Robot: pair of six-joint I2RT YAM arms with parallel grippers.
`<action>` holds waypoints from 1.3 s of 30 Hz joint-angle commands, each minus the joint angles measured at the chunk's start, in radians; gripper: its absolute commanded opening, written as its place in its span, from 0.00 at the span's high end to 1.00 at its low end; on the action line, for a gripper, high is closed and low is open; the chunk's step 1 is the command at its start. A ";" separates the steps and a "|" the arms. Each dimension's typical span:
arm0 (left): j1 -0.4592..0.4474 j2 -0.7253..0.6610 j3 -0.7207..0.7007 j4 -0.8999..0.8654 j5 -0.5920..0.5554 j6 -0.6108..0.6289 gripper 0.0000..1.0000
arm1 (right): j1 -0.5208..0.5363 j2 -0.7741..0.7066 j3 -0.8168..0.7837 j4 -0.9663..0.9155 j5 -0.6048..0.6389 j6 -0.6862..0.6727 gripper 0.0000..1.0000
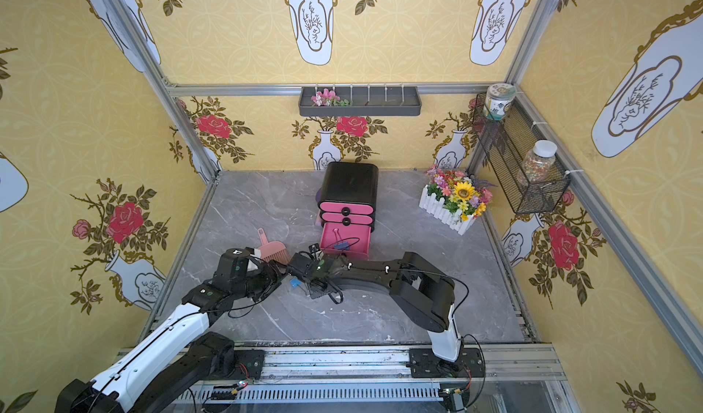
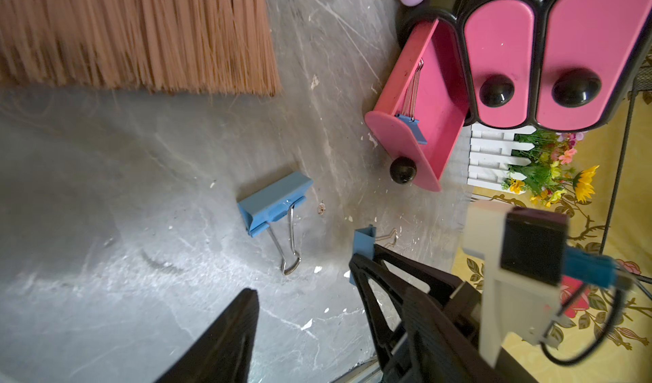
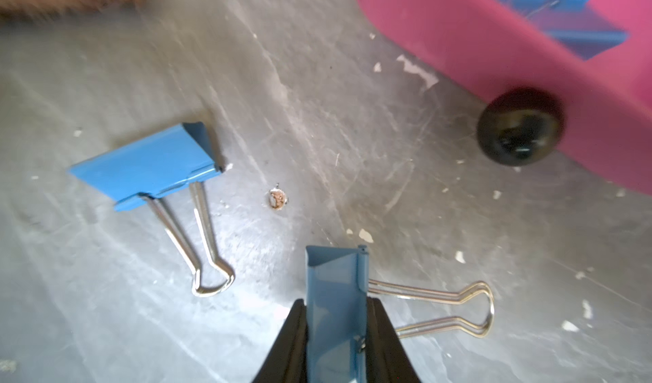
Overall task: Put the binder clips in the drawer according to color
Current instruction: Pick up the binder clip at the center of the board, then place the binder clip in the drawer.
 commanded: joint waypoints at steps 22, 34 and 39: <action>0.002 0.004 0.012 0.004 0.011 0.001 0.29 | -0.364 0.000 0.149 0.011 -0.071 -0.202 0.72; 0.001 0.011 0.013 0.003 0.014 0.003 0.29 | -0.395 0.038 0.166 0.034 -0.058 -0.209 0.61; 0.001 0.010 0.014 -0.001 0.014 0.004 0.29 | -0.393 0.020 0.157 0.041 -0.047 -0.209 0.47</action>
